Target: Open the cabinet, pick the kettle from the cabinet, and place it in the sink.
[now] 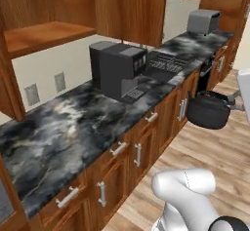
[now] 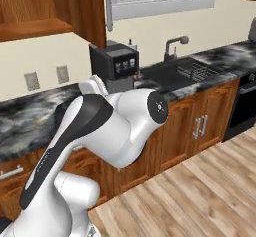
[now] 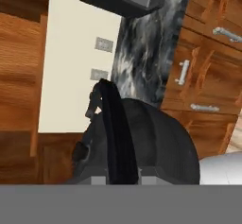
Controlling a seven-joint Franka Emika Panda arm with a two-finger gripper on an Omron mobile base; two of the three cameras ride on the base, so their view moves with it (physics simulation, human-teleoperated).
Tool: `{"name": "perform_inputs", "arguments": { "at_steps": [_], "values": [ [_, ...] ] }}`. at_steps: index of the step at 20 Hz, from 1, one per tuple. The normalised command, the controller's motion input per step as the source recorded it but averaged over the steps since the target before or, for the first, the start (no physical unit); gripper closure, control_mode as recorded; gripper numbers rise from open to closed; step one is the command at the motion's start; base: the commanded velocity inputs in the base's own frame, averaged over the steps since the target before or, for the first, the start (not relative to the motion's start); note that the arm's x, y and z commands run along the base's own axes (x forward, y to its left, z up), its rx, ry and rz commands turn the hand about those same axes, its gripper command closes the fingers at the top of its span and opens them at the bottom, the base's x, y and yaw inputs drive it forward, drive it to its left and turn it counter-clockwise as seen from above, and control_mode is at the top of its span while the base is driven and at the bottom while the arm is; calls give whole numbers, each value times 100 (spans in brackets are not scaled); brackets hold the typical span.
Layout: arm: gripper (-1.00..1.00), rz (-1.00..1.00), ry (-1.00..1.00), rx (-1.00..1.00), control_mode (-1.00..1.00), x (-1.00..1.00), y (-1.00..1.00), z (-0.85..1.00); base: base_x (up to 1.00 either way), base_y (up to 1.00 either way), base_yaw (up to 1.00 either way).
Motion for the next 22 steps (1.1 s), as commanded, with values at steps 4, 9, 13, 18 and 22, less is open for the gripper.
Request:
{"name": "perform_inputs", "arguments": {
  "at_steps": [4,9,13,18,22],
  "values": [
    [100,0,0,0,100,0,0,0,-3,8,-91],
    [100,0,0,0,100,0,0,0,-2,10,-73],
    [100,0,0,0,100,0,0,0,0,13,-21],
    [100,0,0,0,100,0,0,0,0,14,-17],
    [100,0,0,0,100,0,0,0,26,13,-30]
  ]
}}
